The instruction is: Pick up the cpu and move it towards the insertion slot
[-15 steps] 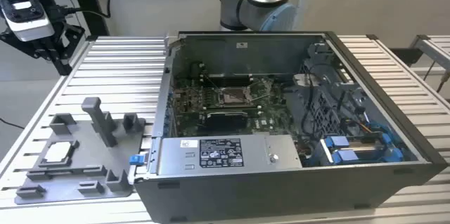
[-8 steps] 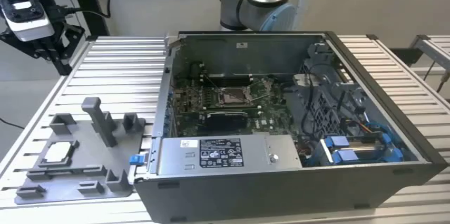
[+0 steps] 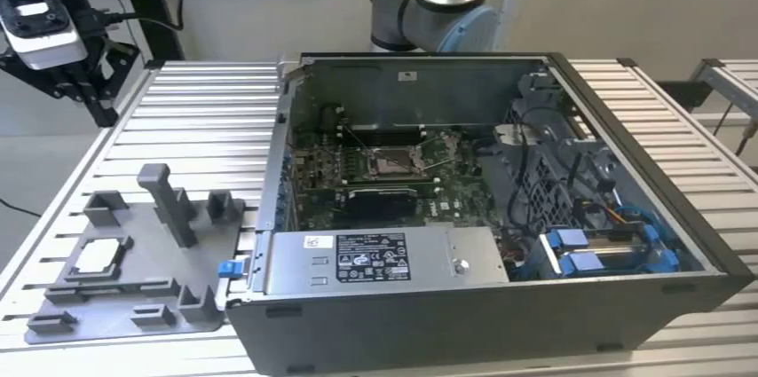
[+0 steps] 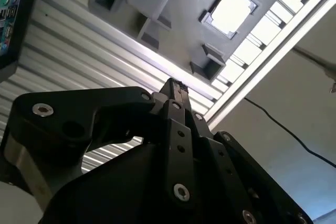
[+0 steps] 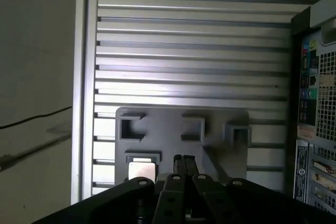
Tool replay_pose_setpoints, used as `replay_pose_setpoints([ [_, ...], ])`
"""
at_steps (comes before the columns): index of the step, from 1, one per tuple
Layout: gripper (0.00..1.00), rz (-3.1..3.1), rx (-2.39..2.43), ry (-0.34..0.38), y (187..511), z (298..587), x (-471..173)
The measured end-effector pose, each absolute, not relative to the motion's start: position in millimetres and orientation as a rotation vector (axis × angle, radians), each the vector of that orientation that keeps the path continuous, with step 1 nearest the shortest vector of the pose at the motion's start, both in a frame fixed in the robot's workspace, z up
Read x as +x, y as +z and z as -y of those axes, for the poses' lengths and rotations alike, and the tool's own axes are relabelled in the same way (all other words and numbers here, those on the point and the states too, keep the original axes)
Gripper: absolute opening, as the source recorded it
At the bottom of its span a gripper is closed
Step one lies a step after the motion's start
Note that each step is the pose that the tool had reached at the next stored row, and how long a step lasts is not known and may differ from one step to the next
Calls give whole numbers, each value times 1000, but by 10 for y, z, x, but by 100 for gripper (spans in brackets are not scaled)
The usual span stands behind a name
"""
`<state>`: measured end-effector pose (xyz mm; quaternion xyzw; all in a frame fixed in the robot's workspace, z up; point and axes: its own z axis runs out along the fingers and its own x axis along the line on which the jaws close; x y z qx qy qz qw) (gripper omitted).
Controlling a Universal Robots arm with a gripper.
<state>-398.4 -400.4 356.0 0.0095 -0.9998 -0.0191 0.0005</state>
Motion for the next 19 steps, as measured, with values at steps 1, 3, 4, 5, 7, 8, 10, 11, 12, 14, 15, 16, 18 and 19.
replay_pose_setpoints([
  [1,0,3140,30,-60,3560,4005,-4008],
  [3,0,3140,30,-60,3560,4007,-4067],
  [4,0,3140,30,-60,3560,4010,-4102],
  [5,0,3140,30,-61,3559,4015,-4137],
  [7,0,3140,30,-61,3560,4031,-4205],
  [8,0,3140,30,-61,3560,4040,-4236],
  [10,0,3140,30,-61,3560,4059,-4290],
  [11,0,3140,30,-61,3560,4072,-4316],
  [12,0,3140,30,-61,3560,4086,-4340],
  [14,0,3140,30,-61,3560,4117,-4389],
  [15,0,3140,30,-61,3560,4134,-4411],
  [16,0,3140,30,-61,3560,4153,-4434],
  [18,0,3140,30,-61,3560,4192,-4478],
  [19,0,3140,30,-61,3560,4212,-4496],
])
